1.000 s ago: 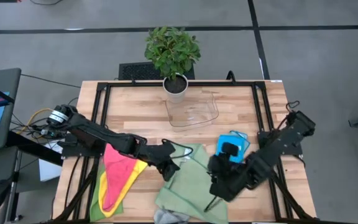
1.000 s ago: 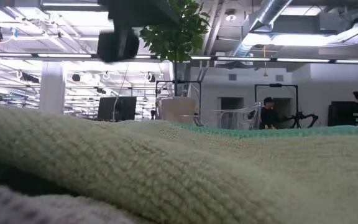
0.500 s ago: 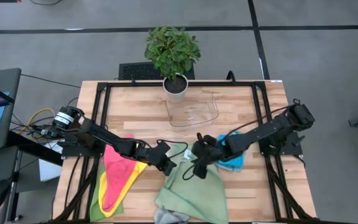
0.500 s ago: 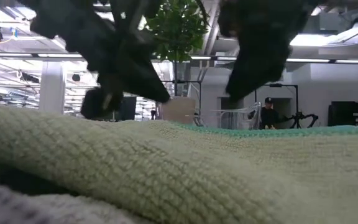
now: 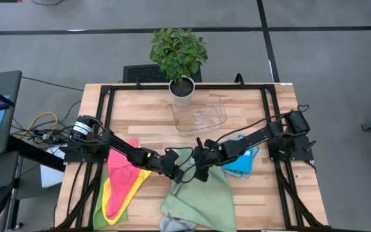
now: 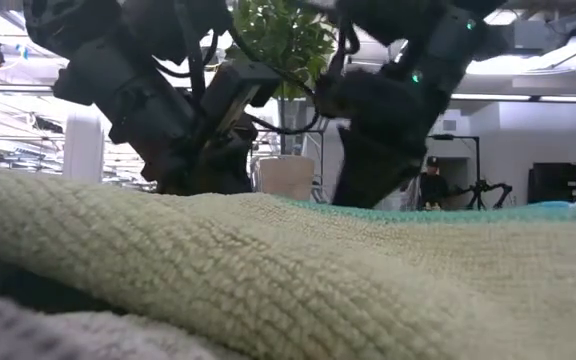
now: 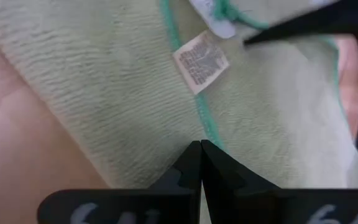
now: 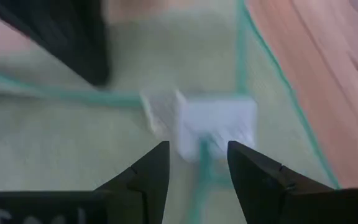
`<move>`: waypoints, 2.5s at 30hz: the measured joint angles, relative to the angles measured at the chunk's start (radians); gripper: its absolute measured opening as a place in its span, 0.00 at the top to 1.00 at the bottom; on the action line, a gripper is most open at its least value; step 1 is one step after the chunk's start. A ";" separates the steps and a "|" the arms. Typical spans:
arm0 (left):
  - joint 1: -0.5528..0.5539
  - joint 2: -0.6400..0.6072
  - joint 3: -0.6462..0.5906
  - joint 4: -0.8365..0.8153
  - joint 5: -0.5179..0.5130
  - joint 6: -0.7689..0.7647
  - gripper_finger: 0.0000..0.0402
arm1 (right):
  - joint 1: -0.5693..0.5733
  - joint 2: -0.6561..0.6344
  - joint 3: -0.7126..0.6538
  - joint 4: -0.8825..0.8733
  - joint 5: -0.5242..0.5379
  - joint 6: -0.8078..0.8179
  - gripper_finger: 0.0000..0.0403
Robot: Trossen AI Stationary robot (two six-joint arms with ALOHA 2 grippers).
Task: Fold microfiber towels
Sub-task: Fold the light green microfiber cloth
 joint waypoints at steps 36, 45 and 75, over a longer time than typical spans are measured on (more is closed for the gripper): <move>-0.008 0.021 0.001 -0.017 -0.055 -0.003 1.00 | -0.010 -0.171 -0.001 -0.238 -0.079 -0.019 0.81; -0.014 0.021 0.000 -0.016 -0.068 -0.003 1.00 | 0.010 -0.152 -0.001 -0.208 -0.093 -0.031 0.85; -0.014 0.022 -0.001 -0.014 -0.061 -0.002 1.00 | 0.022 -0.146 -0.001 -0.260 -0.052 -0.003 0.98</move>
